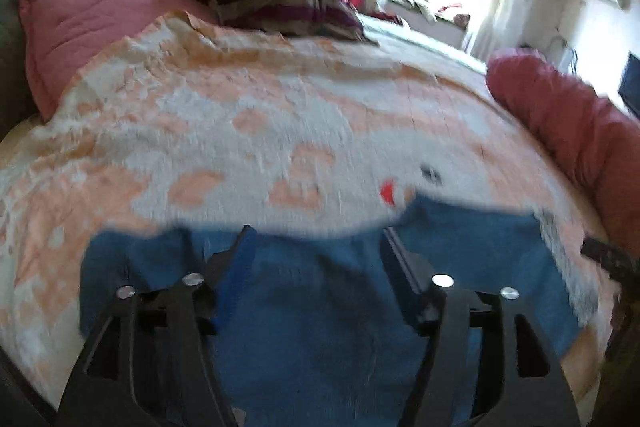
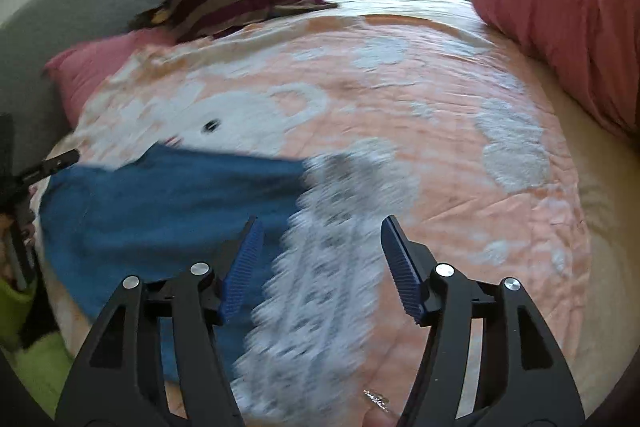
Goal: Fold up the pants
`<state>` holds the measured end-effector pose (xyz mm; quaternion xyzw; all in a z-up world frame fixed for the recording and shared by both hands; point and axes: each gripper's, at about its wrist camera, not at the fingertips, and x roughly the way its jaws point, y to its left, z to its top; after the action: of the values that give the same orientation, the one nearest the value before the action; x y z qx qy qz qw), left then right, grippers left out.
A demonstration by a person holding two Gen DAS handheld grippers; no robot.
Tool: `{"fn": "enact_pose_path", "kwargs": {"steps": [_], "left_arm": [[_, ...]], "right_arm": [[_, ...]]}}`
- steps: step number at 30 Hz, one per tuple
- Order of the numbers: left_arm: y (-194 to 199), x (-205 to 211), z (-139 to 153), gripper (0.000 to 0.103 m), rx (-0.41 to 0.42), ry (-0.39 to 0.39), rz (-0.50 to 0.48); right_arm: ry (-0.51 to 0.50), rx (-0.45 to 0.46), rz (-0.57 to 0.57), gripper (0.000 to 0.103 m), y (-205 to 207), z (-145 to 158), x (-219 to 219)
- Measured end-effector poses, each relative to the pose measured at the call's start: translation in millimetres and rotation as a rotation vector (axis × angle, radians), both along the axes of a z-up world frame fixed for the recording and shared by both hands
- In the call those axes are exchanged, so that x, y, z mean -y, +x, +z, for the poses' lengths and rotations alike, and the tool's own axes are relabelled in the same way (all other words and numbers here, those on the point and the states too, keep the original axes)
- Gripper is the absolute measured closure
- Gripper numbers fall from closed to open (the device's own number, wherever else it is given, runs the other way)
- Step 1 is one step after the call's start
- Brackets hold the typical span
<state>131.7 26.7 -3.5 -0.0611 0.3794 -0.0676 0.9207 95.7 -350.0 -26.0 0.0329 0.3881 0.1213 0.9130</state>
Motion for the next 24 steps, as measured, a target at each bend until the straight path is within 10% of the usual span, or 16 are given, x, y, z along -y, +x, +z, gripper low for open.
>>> {"fn": "enact_pose_path", "kwargs": {"steps": [9, 24], "left_arm": [[-9, 27, -43, 0.021, -0.129, 0.187, -0.039], [-18, 3, -42, 0.017, -0.120, 0.111, -0.022]], "right_arm": [[-0.142, -0.021, 0.181, 0.040, -1, -15, -99], [-0.142, -0.136, -0.002, 0.037, -1, -33, -51]]}}
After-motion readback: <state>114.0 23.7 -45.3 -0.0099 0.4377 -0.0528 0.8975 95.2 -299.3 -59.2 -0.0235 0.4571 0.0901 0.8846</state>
